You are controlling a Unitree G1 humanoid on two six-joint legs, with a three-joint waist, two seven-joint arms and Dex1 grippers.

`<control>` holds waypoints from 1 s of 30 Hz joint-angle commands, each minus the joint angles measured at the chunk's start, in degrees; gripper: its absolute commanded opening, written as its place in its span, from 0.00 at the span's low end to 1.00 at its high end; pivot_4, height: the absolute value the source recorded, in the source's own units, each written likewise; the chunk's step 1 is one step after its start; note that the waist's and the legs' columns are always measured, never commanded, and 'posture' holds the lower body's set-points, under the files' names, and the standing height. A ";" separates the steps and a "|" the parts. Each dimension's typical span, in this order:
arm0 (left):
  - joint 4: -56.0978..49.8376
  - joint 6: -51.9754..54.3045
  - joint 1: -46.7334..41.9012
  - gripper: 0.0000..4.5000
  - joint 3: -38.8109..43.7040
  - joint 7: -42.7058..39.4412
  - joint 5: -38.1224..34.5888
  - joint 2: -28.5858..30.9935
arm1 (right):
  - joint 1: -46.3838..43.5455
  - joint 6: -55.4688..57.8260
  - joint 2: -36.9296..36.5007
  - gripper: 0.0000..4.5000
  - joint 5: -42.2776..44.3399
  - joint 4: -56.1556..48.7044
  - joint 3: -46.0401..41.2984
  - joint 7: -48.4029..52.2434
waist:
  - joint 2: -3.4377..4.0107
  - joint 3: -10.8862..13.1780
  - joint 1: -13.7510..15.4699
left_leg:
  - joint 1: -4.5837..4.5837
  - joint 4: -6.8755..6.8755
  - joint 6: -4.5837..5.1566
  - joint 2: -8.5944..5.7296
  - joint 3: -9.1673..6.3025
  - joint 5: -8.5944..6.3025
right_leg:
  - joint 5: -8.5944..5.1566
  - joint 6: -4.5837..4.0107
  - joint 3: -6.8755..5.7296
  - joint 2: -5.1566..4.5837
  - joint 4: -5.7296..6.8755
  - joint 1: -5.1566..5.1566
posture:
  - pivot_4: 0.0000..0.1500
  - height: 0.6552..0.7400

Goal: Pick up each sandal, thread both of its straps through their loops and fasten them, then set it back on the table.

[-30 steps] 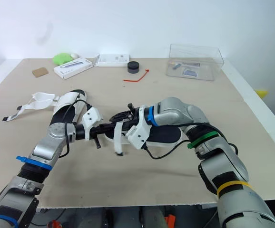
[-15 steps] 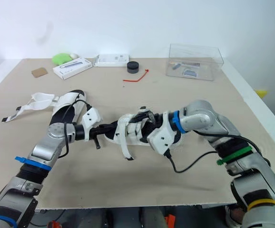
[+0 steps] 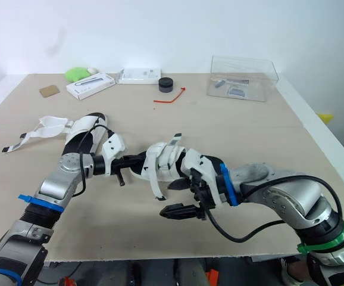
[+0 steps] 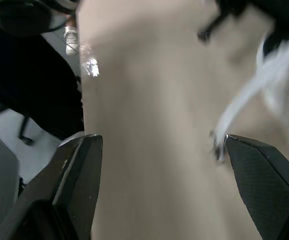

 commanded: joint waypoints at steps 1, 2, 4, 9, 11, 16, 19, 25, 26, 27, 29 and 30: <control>1.61 1.96 0.97 0.00 -1.18 -0.84 0.96 0.28 | -1.53 3.30 4.11 0.93 -1.79 1.89 -0.05 -3.60 | 0.00 0.00 -0.01 | -0.03 0.00 0.01 -0.02 -0.03 0.00 | -0.01 0.03 0.00 0.04 0.00 -0.01 | 1.00 1.00; 1.51 2.09 0.89 0.00 -1.13 -0.91 0.87 0.32 | -2.13 3.41 5.39 0.93 -2.97 2.88 0.08 -4.20 | 0.00 0.00 -0.04 | -0.04 0.00 0.01 -0.03 -0.04 0.00 | -0.02 0.06 0.00 0.05 0.00 0.00 | 1.00 1.00; 1.49 2.24 0.62 0.00 -0.93 -1.12 0.78 0.39 | -3.40 3.13 7.14 0.93 -5.37 4.86 0.28 -4.29 | 0.00 0.00 -0.04 | -0.07 0.01 0.00 -0.07 -0.03 0.00 | -0.02 0.11 0.01 0.04 0.00 -0.02 | 1.00 1.00; 2.08 1.84 0.25 0.00 -0.44 -1.29 1.06 0.61 | -5.66 2.42 9.06 0.93 -9.68 8.19 0.38 -2.44 | 0.00 0.00 -0.03 | -0.16 0.01 0.03 -0.12 -0.02 -0.02 | -0.07 0.24 -0.04 -0.02 -0.05 -0.05 | 1.00 1.00; 2.17 1.73 0.20 0.00 -0.26 -1.16 1.09 0.63 | -6.32 1.99 9.36 0.93 -11.07 9.07 0.60 -1.33 | 0.00 0.00 -0.05 | -0.17 0.00 0.04 -0.14 -0.02 -0.04 | -0.09 0.26 -0.05 -0.03 -0.06 -0.05 | 1.00 1.00; 1.57 1.83 0.69 0.00 -0.13 -0.84 1.09 0.60 | -7.22 0.36 9.59 0.93 -14.83 11.05 1.42 1.66 | 0.00 0.00 -0.06 | -0.15 0.03 0.05 -0.13 -0.04 -0.04 | -0.06 0.27 -0.05 -0.01 -0.05 -0.05 | 1.00 1.00; 1.20 1.90 1.00 0.00 -0.02 -0.61 1.07 0.63 | -7.65 -0.97 9.66 0.93 -17.07 12.25 1.89 3.23 | 0.00 0.00 -0.07 | -0.14 0.05 0.05 -0.12 -0.04 -0.03 | -0.03 0.27 -0.08 0.00 -0.04 -0.04 | 1.00 1.00; 0.64 2.02 1.38 0.00 0.21 -0.15 1.15 0.80 | -9.17 -3.23 10.37 0.93 -20.66 15.18 2.23 5.94 | 0.00 0.00 -0.07 | -0.14 0.06 0.05 -0.13 -0.01 -0.03 | -0.02 0.28 -0.11 -0.01 -0.04 -0.04 | 1.00 1.00; 0.55 2.01 1.47 0.00 0.23 -0.08 1.17 0.85 | -9.27 -3.28 10.58 0.93 -20.93 15.31 2.19 6.24 | 0.00 0.00 -0.07 | -0.14 0.06 0.05 -0.14 -0.01 -0.03 | -0.02 0.28 -0.11 -0.02 -0.04 -0.04 | 1.00 1.00; 0.45 1.99 1.57 0.00 0.25 -0.04 1.15 0.89 | -9.30 -3.29 10.78 0.93 -21.19 15.34 2.15 6.50 | 0.00 0.00 -0.07 | -0.14 0.06 0.05 -0.13 0.00 -0.03 | -0.01 0.29 -0.11 -0.01 -0.04 -0.04 | 1.00 1.00; 0.32 1.97 1.67 0.00 0.25 0.08 1.12 0.97 | -9.30 -3.15 11.13 0.93 -21.67 15.16 2.29 7.09 | 0.00 0.00 -0.07 | -0.14 0.06 0.05 -0.13 -0.01 -0.03 | -0.01 0.28 -0.11 -0.01 -0.04 -0.04 | 1.00 1.00; 0.27 1.96 1.69 0.00 0.24 0.15 1.11 0.98 | -9.24 -2.87 11.31 0.93 -21.72 14.85 2.37 7.37 | 0.00 0.00 -0.06 | -0.14 0.06 0.05 -0.13 -0.01 -0.03 | -0.01 0.28 -0.12 -0.01 -0.04 -0.04 | 1.00 1.00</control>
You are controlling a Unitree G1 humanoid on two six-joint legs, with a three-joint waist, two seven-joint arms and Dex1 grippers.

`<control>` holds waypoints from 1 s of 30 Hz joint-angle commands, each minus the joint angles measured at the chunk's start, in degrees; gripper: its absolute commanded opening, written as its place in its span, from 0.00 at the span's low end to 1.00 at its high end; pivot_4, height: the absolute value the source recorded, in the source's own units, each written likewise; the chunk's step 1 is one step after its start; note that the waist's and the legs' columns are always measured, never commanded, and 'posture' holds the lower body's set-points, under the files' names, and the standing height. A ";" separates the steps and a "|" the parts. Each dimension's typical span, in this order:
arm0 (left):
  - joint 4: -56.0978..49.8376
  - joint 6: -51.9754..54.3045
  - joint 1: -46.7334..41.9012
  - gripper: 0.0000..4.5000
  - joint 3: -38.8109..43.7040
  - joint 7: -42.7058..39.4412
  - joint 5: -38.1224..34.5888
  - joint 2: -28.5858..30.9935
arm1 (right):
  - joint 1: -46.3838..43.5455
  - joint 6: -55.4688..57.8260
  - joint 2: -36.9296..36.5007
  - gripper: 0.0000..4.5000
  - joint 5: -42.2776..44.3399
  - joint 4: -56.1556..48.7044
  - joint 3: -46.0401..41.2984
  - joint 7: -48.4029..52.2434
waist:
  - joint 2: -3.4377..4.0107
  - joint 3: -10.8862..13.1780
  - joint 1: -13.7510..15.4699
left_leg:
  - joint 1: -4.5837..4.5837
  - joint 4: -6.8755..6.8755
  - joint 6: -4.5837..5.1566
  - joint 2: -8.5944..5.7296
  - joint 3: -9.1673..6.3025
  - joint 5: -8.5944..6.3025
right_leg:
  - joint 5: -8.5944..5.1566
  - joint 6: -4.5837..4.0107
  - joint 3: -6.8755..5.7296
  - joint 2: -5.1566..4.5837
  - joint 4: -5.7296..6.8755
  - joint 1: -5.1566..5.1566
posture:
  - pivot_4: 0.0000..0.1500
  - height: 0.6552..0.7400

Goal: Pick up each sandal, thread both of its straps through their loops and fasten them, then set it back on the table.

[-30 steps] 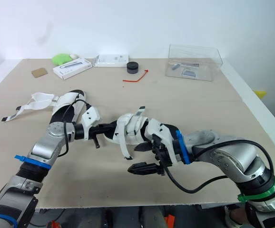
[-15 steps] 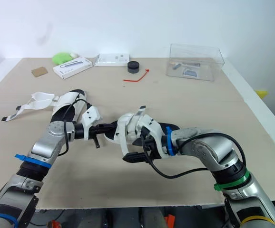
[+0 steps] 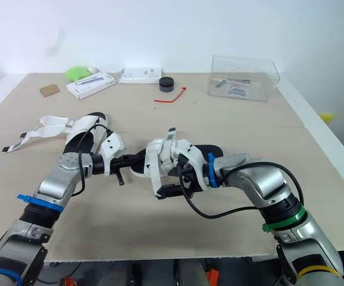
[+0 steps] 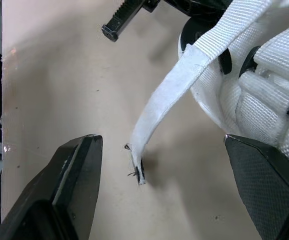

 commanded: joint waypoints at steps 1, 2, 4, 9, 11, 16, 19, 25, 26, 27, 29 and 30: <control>0.76 1.59 1.44 0.00 -0.73 0.00 1.22 0.82 | -1.57 0.09 0.63 0.93 -0.36 -1.40 -1.13 0.72 | 0.00 0.00 0.00 | 0.00 0.00 0.00 0.00 0.00 0.00 | 0.00 0.00 0.00 0.00 0.00 0.00 | 1.00 1.00; 0.75 1.61 1.41 0.00 -0.76 0.09 1.23 0.77 | -1.55 1.34 1.07 0.93 0.50 -2.03 -1.47 0.76 | 0.00 0.00 0.00 | 0.00 0.00 0.00 0.00 0.00 0.00 | 0.00 0.00 0.00 0.00 0.00 0.00 | 1.00 1.00; 0.80 1.57 1.45 0.00 -0.90 0.27 1.32 0.58 | -1.39 4.90 2.54 0.93 3.16 -3.55 -2.69 0.41 | 0.00 0.00 0.00 | 0.00 0.00 0.00 0.00 -0.01 0.00 | 0.00 0.00 0.00 0.00 0.00 0.00 | 1.00 1.00; 0.68 1.58 1.81 0.00 -1.39 0.49 1.41 0.09 | -0.46 12.56 6.36 0.88 6.14 -4.68 -4.46 -2.90 | 0.00 0.00 0.02 | -0.05 0.00 0.00 0.00 -0.10 0.00 | -0.01 -0.04 0.01 -0.04 0.00 0.00 | 1.00 1.00; 0.69 1.56 1.89 0.00 -1.53 0.47 1.51 0.06 | -0.46 14.25 7.47 0.75 6.26 -4.24 -5.03 -4.34 | 0.00 0.00 0.02 | -0.06 0.00 0.00 -0.02 -0.11 0.00 | -0.01 -0.04 0.00 -0.06 0.00 0.00 | 1.00 1.00; 0.73 1.42 1.99 0.00 -1.72 0.31 1.58 0.06 | -1.75 18.41 11.00 0.25 7.52 -1.90 -8.52 -7.04 | 0.00 0.00 0.01 | -0.06 0.00 0.00 -0.03 -0.13 0.00 | -0.01 -0.04 0.00 -0.06 0.00 0.00 | 1.00 1.00; 0.82 1.44 1.94 0.00 -1.80 0.28 1.59 -0.03 | -1.95 20.64 11.61 0.02 8.05 -1.13 -9.49 -7.57 | 0.01 0.00 0.01 | -0.07 0.00 0.00 -0.03 -0.15 0.00 | -0.01 -0.05 -0.01 -0.06 0.00 0.00 | 1.00 1.00; 0.79 1.47 2.16 0.00 -1.89 0.48 1.61 -0.25 | -1.84 22.99 12.06 0.02 8.66 -0.37 -10.10 -8.03 | 0.01 -0.01 0.01 | -0.08 0.00 0.00 -0.04 -0.17 0.00 | -0.02 -0.05 -0.01 -0.06 0.00 0.01 | 1.00 1.00; 0.70 1.51 2.26 0.00 -1.86 0.51 1.58 -0.24 | -1.86 23.29 12.19 0.02 8.70 -0.48 -10.08 -8.14 | 0.01 -0.01 0.01 | -0.08 0.00 0.00 -0.04 -0.18 0.00 | -0.02 -0.05 -0.01 -0.06 0.00 0.01 | 1.00 1.00; 0.64 1.51 2.37 0.00 -1.84 0.53 1.59 -0.21 | -1.87 23.60 12.37 0.02 8.75 -0.58 -10.13 -8.26 | 0.01 -0.01 0.01 | -0.09 0.00 0.00 -0.04 -0.19 0.00 | -0.02 -0.05 -0.01 -0.05 0.00 0.01 | 1.00 1.00; 0.52 1.53 2.55 0.00 -1.80 0.60 1.59 -0.15 | -1.82 23.98 12.52 0.02 8.73 -0.83 -10.18 -8.36 | 0.01 -0.01 0.01 | -0.09 0.00 0.00 -0.04 -0.20 0.00 | -0.02 -0.05 -0.02 -0.05 0.00 0.01 | 1.00 1.00; 0.50 1.53 2.58 0.00 -1.77 0.64 1.59 -0.12 | -1.82 24.08 12.53 0.02 8.68 -0.90 -10.21 -8.40 | 0.01 -0.01 0.01 | -0.09 0.00 0.00 -0.04 -0.20 0.00 | -0.02 -0.05 -0.02 -0.05 0.00 0.01 | 1.00 1.00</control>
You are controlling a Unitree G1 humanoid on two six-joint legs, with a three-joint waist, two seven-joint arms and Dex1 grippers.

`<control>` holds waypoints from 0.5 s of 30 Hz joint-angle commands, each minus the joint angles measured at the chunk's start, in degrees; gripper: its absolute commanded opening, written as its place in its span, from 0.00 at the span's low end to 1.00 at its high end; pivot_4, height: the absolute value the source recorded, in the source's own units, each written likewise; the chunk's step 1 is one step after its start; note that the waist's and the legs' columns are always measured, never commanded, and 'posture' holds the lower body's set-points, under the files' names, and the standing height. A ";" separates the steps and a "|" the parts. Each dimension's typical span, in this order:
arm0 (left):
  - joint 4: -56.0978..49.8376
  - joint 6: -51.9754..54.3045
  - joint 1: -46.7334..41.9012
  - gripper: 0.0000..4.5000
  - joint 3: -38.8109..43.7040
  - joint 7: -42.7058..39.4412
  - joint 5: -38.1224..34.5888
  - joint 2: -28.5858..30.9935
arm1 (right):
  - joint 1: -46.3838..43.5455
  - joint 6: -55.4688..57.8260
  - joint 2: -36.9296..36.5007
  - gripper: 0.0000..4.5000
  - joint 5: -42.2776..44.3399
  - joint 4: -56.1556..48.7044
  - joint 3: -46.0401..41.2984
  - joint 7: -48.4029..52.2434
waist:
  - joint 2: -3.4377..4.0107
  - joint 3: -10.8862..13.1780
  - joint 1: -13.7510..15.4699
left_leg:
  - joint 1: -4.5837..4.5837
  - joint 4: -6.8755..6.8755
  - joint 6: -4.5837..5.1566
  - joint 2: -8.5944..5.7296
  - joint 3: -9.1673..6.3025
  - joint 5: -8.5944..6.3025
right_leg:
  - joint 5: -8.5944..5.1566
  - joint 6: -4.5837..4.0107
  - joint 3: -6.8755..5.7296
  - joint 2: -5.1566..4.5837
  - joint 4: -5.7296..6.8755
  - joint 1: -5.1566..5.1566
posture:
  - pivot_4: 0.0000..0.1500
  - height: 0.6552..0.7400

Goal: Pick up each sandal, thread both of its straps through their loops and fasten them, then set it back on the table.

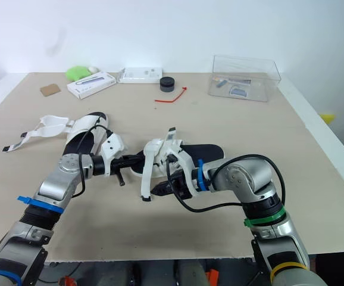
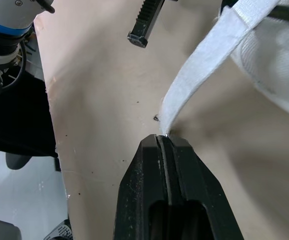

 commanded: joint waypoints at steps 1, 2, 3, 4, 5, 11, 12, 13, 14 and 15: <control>1.14 1.59 1.98 0.00 -1.52 0.15 1.55 0.24 | -0.99 0.45 0.24 0.02 1.19 -1.50 -1.78 -0.33 | 0.00 0.00 -0.01 | 0.00 0.00 0.00 0.00 0.00 0.00 | 0.00 0.00 0.00 0.00 0.00 0.00 | 1.00 1.00; 1.22 1.58 1.94 0.00 -1.47 0.17 1.55 0.27 | -1.02 0.43 0.21 0.02 1.15 -1.55 -1.78 -0.36 | 0.00 0.00 -0.01 | 0.00 0.00 0.00 0.00 0.00 0.00 | 0.00 0.00 0.00 0.00 0.00 0.00 | 1.00 1.00; 1.37 1.55 1.85 0.00 -1.44 0.19 1.56 0.27 | -1.11 0.36 0.21 0.02 1.07 -1.50 -1.79 -0.41 | 0.00 0.00 -0.01 | 0.00 0.00 0.00 0.00 0.00 0.00 | 0.00 0.00 -0.01 0.00 0.00 0.00 | 1.00 1.00; 1.31 1.55 1.90 0.00 -1.42 0.20 1.56 0.31 | -1.13 0.37 0.20 0.02 1.06 -1.63 -1.85 -0.50 | 0.00 0.00 -0.01 | 0.00 0.00 0.00 0.00 0.00 0.00 | 0.00 0.00 -0.01 0.00 0.00 0.00 | 1.00 1.00; 1.23 1.57 1.95 0.00 -1.42 0.22 1.57 0.34 | -1.16 0.40 0.16 0.02 1.10 -1.76 -1.89 -0.57 | 0.00 0.00 -0.01 | 0.00 0.00 0.00 0.00 0.00 0.00 | 0.00 0.00 -0.01 0.00 0.00 0.00 | 1.00 1.00; 1.38 1.53 1.67 0.00 -1.48 0.21 1.60 0.28 | -1.59 0.61 0.42 0.19 1.72 -2.40 -2.53 -1.10 | 0.00 0.00 -0.01 | 0.00 0.00 0.00 0.00 0.00 0.00 | 0.00 0.00 -0.02 0.00 0.00 0.00 | 1.00 1.00; 1.46 1.47 1.59 0.00 -1.51 0.21 1.64 0.26 | -1.62 0.60 0.79 0.29 1.70 -2.39 -2.61 -1.45 | 0.00 0.00 -0.01 | 0.00 0.00 0.00 0.00 0.00 0.00 | 0.00 0.00 -0.02 0.00 0.00 0.00 | 1.00 1.00; 1.45 1.45 1.56 0.00 -1.54 0.21 1.67 0.24 | -1.61 0.61 1.05 0.35 1.72 -2.41 -2.68 -1.73 | 0.00 0.00 -0.01 | 0.00 0.00 0.00 0.00 0.00 0.00 | 0.00 0.00 -0.02 0.00 0.00 0.00 | 1.00 1.00; 1.57 1.42 1.45 0.00 -1.59 0.21 1.70 0.18 | -1.62 0.47 1.75 0.46 1.44 -2.07 -2.77 -2.42 | 0.00 0.00 -0.02 | 0.00 0.00 0.00 0.00 0.00 0.00 | 0.00 0.00 -0.02 0.00 0.00 0.00 | 1.00 1.00; 1.58 1.42 1.42 0.00 -1.61 0.21 1.70 0.14 | -1.60 0.40 2.32 0.57 1.23 -1.82 -2.84 -2.99 | 0.00 0.00 -0.01 | 0.00 0.00 0.00 0.00 -0.01 0.00 | 0.00 0.00 -0.02 0.01 0.00 0.00 | 1.00 1.00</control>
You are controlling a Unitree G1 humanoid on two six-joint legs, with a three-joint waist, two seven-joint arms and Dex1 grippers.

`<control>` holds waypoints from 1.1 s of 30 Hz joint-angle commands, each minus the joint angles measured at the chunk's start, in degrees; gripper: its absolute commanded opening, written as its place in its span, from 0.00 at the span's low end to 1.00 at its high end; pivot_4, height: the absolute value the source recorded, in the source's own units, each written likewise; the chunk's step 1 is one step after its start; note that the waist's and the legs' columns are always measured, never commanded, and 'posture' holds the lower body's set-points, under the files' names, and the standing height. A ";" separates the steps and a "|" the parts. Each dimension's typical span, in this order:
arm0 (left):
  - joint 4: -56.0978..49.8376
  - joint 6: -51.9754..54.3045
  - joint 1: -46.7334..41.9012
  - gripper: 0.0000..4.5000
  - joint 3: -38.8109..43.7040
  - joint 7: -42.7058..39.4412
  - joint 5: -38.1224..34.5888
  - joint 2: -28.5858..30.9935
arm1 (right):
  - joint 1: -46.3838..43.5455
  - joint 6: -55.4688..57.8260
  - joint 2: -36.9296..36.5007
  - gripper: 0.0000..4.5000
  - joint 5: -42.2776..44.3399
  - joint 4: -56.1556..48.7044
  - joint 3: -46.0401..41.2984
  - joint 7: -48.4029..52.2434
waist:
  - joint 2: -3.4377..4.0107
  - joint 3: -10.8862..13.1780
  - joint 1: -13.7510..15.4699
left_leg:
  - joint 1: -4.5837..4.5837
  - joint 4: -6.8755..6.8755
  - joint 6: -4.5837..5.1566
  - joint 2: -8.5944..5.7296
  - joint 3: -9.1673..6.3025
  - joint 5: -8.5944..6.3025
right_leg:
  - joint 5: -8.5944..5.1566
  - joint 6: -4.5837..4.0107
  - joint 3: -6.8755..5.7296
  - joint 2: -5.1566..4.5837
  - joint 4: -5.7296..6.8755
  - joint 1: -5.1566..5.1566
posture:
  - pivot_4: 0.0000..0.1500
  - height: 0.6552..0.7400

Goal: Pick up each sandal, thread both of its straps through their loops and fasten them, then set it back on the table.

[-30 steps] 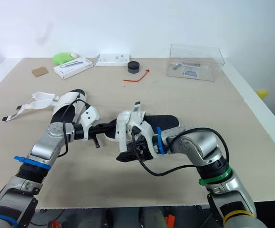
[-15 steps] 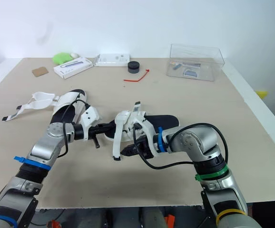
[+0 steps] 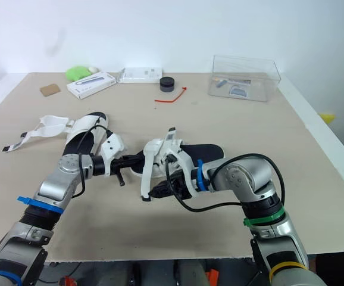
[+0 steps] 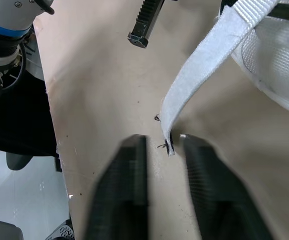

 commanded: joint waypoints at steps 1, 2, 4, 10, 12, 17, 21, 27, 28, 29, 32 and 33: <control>1.59 1.49 1.31 0.00 -1.67 0.09 1.71 0.11 | -1.18 -0.28 2.02 0.69 0.38 -1.45 -2.33 -1.89 | 0.00 0.00 0.00 | 0.00 0.00 0.00 0.01 -0.01 0.00 | 0.00 0.00 0.00 0.00 0.00 0.00 | 1.00 1.00; 1.58 1.50 1.30 0.00 -1.73 0.10 1.75 0.08 | -1.17 -0.44 2.57 0.72 0.09 -1.17 -2.31 -2.47 | 0.00 0.00 0.00 | 0.00 0.00 0.00 0.01 -0.02 0.00 | 0.00 0.00 0.00 0.00 0.00 0.00 | 1.00 1.00; 1.50 1.54 1.32 0.00 -1.81 0.11 1.79 0.07 | -1.22 -0.58 3.54 0.72 -0.23 -0.65 -2.42 -3.43 | 0.00 0.00 0.00 | -0.01 0.00 0.00 0.00 -0.03 0.00 | 0.00 0.00 0.00 0.00 0.00 0.00 | 1.00 1.00; 1.32 1.62 1.59 0.00 -1.87 0.13 1.83 0.19 | -2.03 -0.30 7.69 0.72 -0.69 1.48 -3.92 -6.19 | 0.00 0.00 0.00 | -0.01 0.00 0.00 -0.01 -0.03 0.00 | 0.00 0.00 0.00 -0.01 0.00 0.01 | 1.00 1.00; 1.17 1.70 1.72 0.00 -1.88 0.20 1.82 0.20 | -2.16 -0.21 8.80 0.64 -0.94 2.16 -4.06 -7.05 | 0.01 0.00 0.00 | -0.01 0.00 0.00 0.00 -0.04 0.00 | 0.00 0.00 -0.02 -0.01 0.00 0.01 | 1.00 1.00; 0.89 1.89 1.96 0.00 -1.84 0.33 1.73 0.30 | -2.04 1.20 10.23 0.23 -0.44 2.78 -4.68 -8.02 | 0.01 0.00 0.00 | -0.02 0.00 0.00 -0.01 -0.05 0.00 | 0.00 -0.01 -0.02 -0.02 0.00 0.01 | 1.00 1.00; 0.78 1.89 2.19 0.00 -1.86 0.45 1.73 0.34 | -1.97 3.81 11.18 0.01 0.28 3.28 -6.44 -8.47 | 0.01 -0.01 0.00 | -0.03 0.00 0.00 -0.01 -0.05 0.00 | 0.00 -0.01 -0.02 -0.02 0.00 0.01 | 1.00 1.00; 1.59 1.43 1.69 0.00 -1.99 0.60 1.84 -0.02 | -11.34 8.66 11.23 0.01 2.12 11.06 -13.98 -7.11 | 0.05 0.02 -0.09 | -0.02 0.01 0.00 -0.01 -0.04 0.01 | 0.04 -0.05 -0.04 -0.01 0.01 -0.01 | 1.00 1.00; 1.76 1.30 1.57 0.00 -2.02 0.61 1.88 -0.12 | -13.66 8.67 10.86 0.01 2.03 13.54 -14.66 -6.83 | 0.05 0.02 -0.08 | -0.01 0.02 0.00 -0.01 -0.02 0.02 | 0.09 -0.07 -0.07 0.00 0.01 -0.02 | 1.00 1.00; 1.94 1.18 1.44 0.00 -2.08 0.64 1.92 -0.27 | -15.92 8.67 10.44 0.01 1.70 16.12 -15.18 -6.54 | 0.06 0.02 -0.07 | -0.01 0.01 0.02 -0.01 -0.03 0.03 | 0.09 -0.08 -0.11 0.00 0.01 -0.01 | 1.00 1.00; 2.52 0.72 1.06 0.00 -2.22 0.70 2.00 -0.74 | -21.95 6.75 8.41 0.01 -0.38 24.07 -14.53 -4.82 | 0.06 0.00 -0.04 | 0.00 -0.01 0.02 0.00 -0.13 0.03 | 0.05 -0.16 -0.20 0.02 0.01 0.03 | 1.00 1.00; 2.69 0.60 0.93 0.00 -2.28 0.73 2.03 -0.89 | -23.38 5.73 7.63 0.01 -1.01 26.34 -13.71 -4.00 | 0.06 0.00 0.01 | -0.02 -0.02 0.02 0.00 -0.16 0.03 | 0.05 -0.22 -0.19 0.00 0.01 0.04 | 1.00 1.00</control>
